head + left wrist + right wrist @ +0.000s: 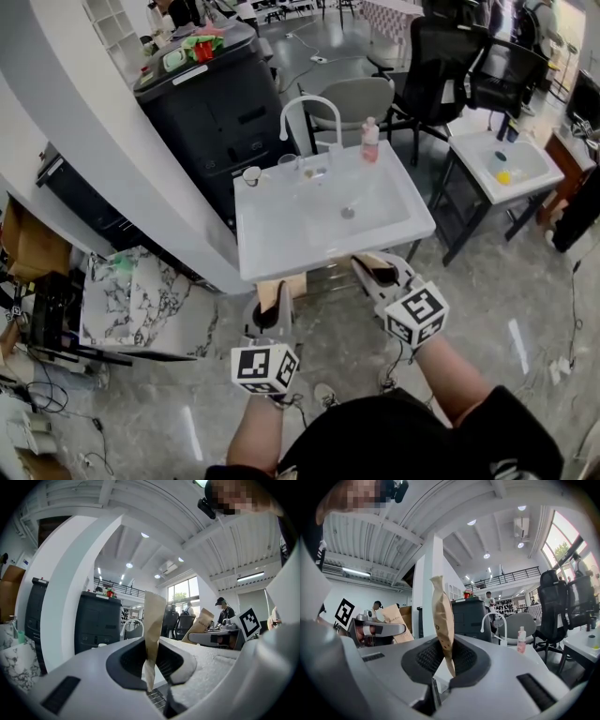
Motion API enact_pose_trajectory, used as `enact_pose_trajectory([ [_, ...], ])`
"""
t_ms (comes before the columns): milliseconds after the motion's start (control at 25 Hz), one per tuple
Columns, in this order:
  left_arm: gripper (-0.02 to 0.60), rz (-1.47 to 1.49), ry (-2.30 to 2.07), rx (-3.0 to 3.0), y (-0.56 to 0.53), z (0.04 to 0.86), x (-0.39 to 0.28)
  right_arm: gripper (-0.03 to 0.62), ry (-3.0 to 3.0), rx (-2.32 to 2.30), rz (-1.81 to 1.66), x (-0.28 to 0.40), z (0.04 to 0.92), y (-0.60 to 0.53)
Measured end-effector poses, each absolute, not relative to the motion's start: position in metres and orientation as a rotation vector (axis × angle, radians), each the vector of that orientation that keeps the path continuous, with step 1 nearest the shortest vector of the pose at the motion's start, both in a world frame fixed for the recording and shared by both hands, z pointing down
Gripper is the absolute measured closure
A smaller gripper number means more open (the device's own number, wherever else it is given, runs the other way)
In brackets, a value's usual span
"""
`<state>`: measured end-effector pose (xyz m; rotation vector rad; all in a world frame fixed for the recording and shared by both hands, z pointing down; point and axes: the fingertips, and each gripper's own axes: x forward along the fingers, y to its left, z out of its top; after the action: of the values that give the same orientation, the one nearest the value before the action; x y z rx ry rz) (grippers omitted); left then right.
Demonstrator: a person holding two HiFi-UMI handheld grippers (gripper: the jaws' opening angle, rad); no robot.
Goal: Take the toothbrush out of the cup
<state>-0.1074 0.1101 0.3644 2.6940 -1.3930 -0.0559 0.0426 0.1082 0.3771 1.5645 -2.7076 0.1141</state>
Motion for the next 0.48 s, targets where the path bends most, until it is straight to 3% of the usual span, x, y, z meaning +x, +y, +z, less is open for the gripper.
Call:
enact_pose_trajectory([
  [480, 0.548, -0.054, -1.411, 2.680, 0.1042, 0.3650, -0.1059, 0.568, -2.709, 1.549, 0.123, 0.0457, 0.3783, 0.1014],
])
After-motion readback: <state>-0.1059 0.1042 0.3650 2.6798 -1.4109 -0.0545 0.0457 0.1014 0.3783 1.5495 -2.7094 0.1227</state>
